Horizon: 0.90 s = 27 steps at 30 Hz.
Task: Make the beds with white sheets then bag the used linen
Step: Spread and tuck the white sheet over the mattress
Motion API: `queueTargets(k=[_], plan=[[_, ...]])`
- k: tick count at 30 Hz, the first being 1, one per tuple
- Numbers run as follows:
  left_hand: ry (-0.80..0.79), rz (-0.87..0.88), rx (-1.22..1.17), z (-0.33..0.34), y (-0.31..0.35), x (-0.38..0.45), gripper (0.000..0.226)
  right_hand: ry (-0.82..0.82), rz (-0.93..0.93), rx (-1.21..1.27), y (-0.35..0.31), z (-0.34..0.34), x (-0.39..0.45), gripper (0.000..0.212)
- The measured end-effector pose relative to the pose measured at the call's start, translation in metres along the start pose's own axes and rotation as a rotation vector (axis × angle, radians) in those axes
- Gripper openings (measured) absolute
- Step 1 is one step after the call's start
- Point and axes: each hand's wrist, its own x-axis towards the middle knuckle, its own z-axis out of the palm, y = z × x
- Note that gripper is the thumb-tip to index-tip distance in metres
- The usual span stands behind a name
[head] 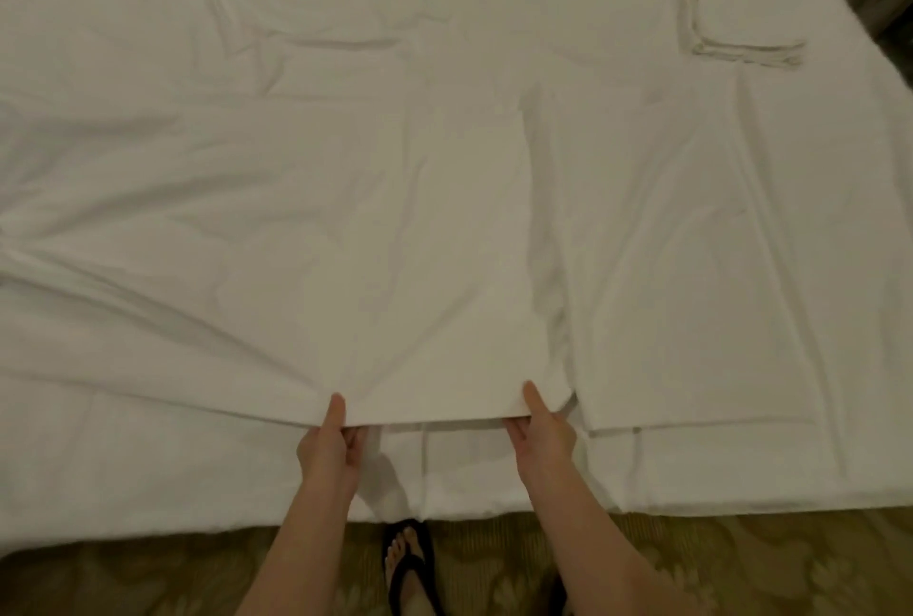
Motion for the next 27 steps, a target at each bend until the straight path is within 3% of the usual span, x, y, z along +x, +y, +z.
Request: queueTargets(k=[5,9,14,21,27], plan=[[0.027,0.002,-0.074,-0.002,-0.019,-0.012,0.016,-0.037,0.037,-0.054,-0.001,-0.019,-0.003,0.036],[-0.081,-0.112,-0.099,0.022,-0.056,-0.037,0.01,-0.043,0.039,0.098,-0.016,-0.04,-0.001,0.035],[-0.209,-0.184,-0.008,0.068,-0.127,-0.068,0.015,0.147,-0.008,0.011,-0.05,-0.068,0.01,0.024],[-0.216,-0.123,0.138,0.121,-0.178,-0.092,0.032,-0.223,0.145,0.137,-0.095,-0.061,0.005,0.012],[-0.238,-0.018,0.276,0.108,-0.181,-0.103,0.013,-0.215,0.202,-0.266,-0.094,-0.084,0.017,0.031]])
